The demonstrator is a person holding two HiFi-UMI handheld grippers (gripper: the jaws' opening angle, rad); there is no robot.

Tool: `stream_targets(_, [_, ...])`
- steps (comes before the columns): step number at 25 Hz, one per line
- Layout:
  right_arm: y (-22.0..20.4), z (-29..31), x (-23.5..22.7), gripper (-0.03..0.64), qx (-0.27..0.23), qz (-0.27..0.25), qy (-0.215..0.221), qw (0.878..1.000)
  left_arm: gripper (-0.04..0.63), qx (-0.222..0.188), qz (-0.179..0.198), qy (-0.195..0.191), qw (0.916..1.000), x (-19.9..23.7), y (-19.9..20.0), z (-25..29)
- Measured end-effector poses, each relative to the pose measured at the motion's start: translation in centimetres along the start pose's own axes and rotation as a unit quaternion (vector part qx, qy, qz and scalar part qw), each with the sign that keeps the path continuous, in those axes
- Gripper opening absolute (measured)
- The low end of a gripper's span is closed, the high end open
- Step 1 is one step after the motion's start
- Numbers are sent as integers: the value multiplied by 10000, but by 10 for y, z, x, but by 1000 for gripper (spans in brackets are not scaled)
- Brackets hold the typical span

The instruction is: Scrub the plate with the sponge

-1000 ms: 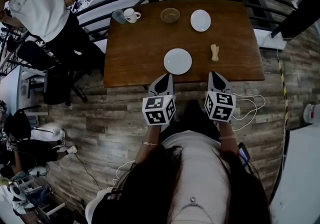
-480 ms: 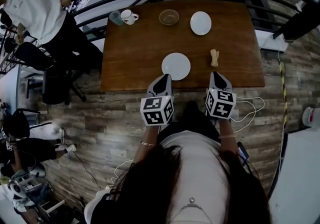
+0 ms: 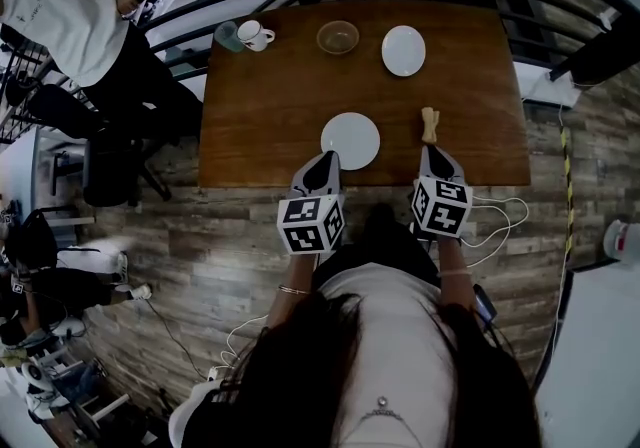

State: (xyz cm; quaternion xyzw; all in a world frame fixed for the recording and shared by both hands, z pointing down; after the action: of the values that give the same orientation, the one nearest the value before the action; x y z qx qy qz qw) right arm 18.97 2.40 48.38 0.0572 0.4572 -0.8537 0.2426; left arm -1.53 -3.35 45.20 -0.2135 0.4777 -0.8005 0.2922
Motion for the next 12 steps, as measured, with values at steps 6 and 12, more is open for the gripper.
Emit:
stream_targets(6, [1,12,-5,38,138,36,38,9999,11,46,-69,63,9999,4,0,5])
stream_targets(12, [7,29,-17,40,250,54,17,9997,10,135,-128,114,9998,5,0,18])
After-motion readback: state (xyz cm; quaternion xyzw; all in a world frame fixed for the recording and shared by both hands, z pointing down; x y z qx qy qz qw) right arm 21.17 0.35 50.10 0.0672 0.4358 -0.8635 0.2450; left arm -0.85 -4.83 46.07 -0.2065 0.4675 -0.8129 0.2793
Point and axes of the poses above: the fingertips, and each gripper's own axes: z forward along the fingers, x to its left, y out of its top, the point moved 2 cm from there along -z, backward along the fingers, and after that the axes turned 13 degrees about z, right-handed, at the moved point
